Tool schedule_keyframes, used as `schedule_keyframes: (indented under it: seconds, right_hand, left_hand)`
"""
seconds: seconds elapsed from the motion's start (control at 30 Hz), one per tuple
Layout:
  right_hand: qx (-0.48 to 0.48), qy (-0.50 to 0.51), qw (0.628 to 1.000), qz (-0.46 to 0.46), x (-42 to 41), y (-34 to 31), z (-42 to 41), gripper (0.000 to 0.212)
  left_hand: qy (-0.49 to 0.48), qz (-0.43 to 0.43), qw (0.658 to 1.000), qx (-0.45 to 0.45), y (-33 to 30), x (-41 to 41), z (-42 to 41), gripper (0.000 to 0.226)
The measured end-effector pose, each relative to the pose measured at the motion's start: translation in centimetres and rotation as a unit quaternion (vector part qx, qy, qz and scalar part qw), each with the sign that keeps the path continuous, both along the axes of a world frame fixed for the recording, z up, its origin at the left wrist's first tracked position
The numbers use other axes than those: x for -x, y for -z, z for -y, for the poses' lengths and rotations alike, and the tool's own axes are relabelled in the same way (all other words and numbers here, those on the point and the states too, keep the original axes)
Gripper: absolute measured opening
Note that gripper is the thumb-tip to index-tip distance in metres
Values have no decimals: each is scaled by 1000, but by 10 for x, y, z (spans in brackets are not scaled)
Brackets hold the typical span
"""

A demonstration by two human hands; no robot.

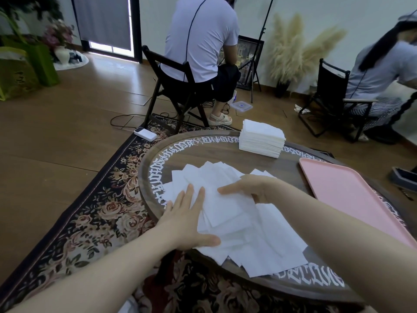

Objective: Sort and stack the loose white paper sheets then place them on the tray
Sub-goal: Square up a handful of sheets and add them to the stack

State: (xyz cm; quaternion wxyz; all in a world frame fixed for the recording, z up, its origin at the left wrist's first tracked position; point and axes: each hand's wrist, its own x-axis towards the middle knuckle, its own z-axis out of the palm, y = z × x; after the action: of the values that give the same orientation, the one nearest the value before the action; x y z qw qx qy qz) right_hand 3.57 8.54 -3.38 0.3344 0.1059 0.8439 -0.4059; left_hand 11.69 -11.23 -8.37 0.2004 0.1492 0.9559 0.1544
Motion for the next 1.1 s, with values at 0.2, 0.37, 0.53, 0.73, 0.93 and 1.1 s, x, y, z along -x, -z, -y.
schedule_keyframes:
  seconds: [0.2,0.37,0.53,0.73,0.93,1.1]
  right_hand:
    - [53,39,994,-86,-16,14,5,21]
    - [132,162,966,-155,-27,-4,-30,35]
    - [288,226,915,-170,-55,-32,-70,36]
    - [366,193,892,-181,-94,-29,-67,41]
    - [384,228,868,-215,-104,-30,-74,47]
    - [343,284,857,-260,-104,-24,-75,26]
  left_hand:
    - [-46,-4,998,-41,0,-4,-2,131]
    - [-72,20,994,-74,-8,-3,1,128]
    - [-173,50,929,-323,-57,4,-8,117]
    - [-200,234,722,-620,-92,-8,-55,51]
    - [-221,106,805,-541,-80,-6,-68,14]
    - [-236,113,776,-574,-79,-3,-71,15]
